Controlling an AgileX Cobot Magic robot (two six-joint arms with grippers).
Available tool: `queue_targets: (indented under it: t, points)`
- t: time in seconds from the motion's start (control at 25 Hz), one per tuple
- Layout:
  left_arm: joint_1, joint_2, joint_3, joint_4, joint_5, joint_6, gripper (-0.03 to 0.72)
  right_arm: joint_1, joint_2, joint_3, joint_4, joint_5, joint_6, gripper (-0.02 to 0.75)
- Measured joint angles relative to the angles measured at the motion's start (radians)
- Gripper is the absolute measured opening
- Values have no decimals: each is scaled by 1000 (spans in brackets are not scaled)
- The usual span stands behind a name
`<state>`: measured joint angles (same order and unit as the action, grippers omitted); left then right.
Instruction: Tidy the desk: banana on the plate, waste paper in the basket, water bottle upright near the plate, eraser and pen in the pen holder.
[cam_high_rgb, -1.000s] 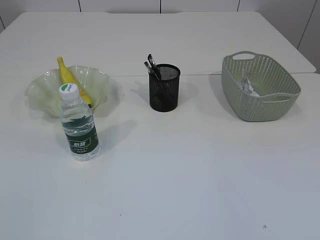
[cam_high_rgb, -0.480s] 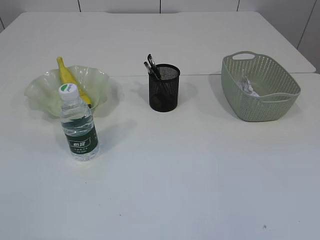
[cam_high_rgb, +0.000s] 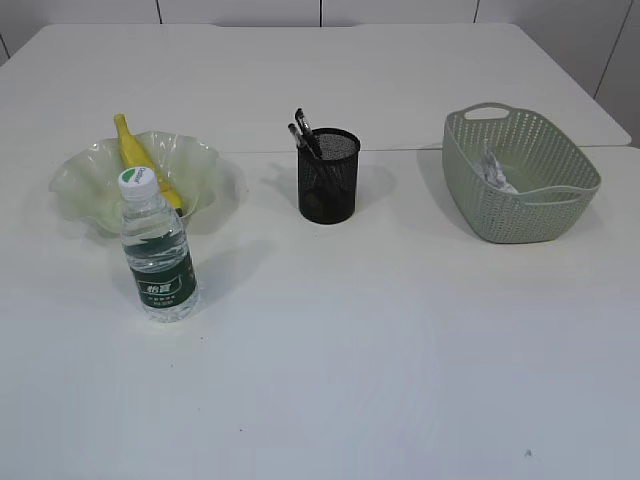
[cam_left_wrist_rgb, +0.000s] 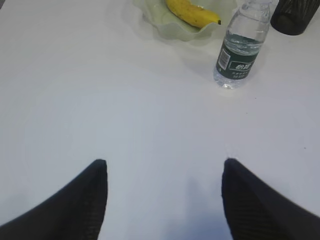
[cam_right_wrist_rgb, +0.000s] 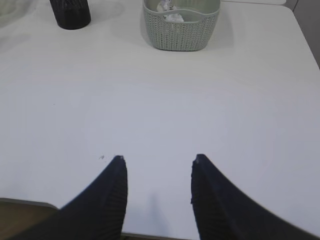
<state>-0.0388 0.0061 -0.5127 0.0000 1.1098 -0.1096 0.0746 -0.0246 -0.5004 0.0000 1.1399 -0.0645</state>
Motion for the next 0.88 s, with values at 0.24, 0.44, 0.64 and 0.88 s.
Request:
queue_targets:
  t: [0.24,0.44,0.64,0.88]
  points:
    - [0,0,2,0,-1,0,486,0,0,0,0,0,0,323]
    - [1,0,2,0,-2,0,485,-28,0,0,0,0,0,323]
    - [15,0,2,17,-2,0,484,-88,0,0,0,0,0,323]
    - [21,0,2,30,-2,63,475,-90,0,0,0,0,0,323]
